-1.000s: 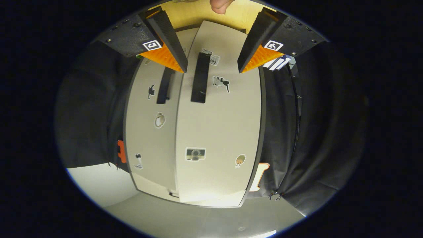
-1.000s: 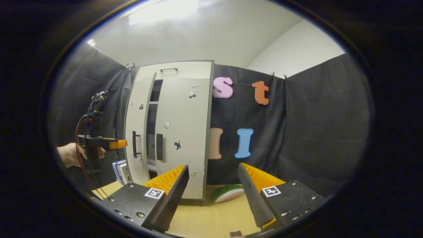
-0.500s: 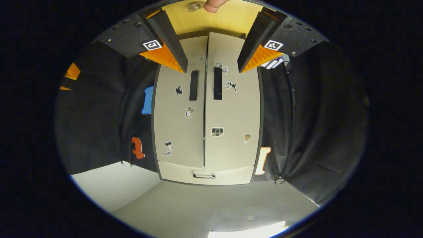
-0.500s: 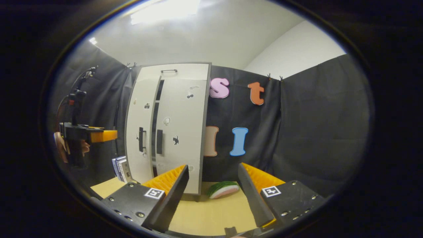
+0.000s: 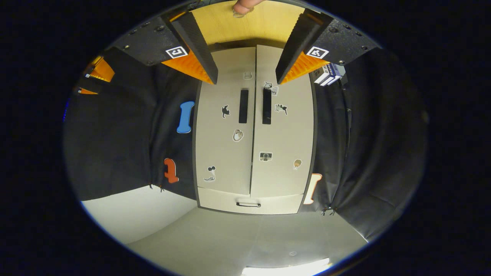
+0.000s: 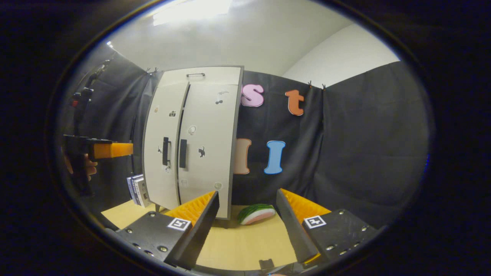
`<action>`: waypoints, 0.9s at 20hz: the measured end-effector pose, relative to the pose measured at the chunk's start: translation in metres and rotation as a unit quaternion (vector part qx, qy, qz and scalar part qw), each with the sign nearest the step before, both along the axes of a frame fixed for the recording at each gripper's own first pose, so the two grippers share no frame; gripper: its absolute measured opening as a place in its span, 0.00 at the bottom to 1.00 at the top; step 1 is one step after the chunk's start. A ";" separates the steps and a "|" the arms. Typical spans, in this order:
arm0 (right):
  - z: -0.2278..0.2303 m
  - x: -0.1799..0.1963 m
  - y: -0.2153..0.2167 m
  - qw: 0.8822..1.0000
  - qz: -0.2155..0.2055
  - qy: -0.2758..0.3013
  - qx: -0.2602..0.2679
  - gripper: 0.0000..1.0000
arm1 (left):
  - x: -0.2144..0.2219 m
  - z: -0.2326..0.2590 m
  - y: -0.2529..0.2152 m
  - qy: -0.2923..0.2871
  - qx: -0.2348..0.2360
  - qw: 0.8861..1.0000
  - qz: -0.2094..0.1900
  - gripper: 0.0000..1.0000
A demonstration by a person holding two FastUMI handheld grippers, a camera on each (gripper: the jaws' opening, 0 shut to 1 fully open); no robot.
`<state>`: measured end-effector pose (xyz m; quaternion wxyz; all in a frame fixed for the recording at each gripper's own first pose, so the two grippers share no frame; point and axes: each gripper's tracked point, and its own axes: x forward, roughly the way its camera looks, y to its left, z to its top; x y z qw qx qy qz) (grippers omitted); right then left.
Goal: Grasp the bottle in the cabinet with the left hand and place it on the coaster, then close the right door with the right hand and the left door with the left hand.
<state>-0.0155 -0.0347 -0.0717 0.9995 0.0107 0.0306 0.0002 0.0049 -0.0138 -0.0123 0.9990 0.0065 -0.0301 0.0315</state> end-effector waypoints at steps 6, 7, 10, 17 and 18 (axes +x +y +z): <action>-0.005 0.027 0.021 1.000 0.001 0.008 0.024 0.89 | 0.023 -0.027 -0.002 0.017 -0.009 1.000 -0.021 0.96; -0.007 0.030 0.022 1.000 -0.001 0.010 0.015 0.92 | 0.027 -0.030 -0.002 0.022 -0.014 0.999 -0.023 0.96; -0.005 0.037 0.025 1.000 -0.010 0.011 -0.002 0.89 | 0.036 -0.024 -0.002 0.011 -0.015 0.999 -0.035 0.96; 0.009 0.036 0.035 1.000 -0.012 0.003 0.019 0.89 | 0.041 -0.013 -0.009 -0.006 -0.003 0.999 -0.054 0.96; 0.011 0.034 0.035 1.000 -0.011 0.002 0.017 0.92 | 0.041 -0.012 -0.009 -0.005 0.000 0.999 -0.051 0.96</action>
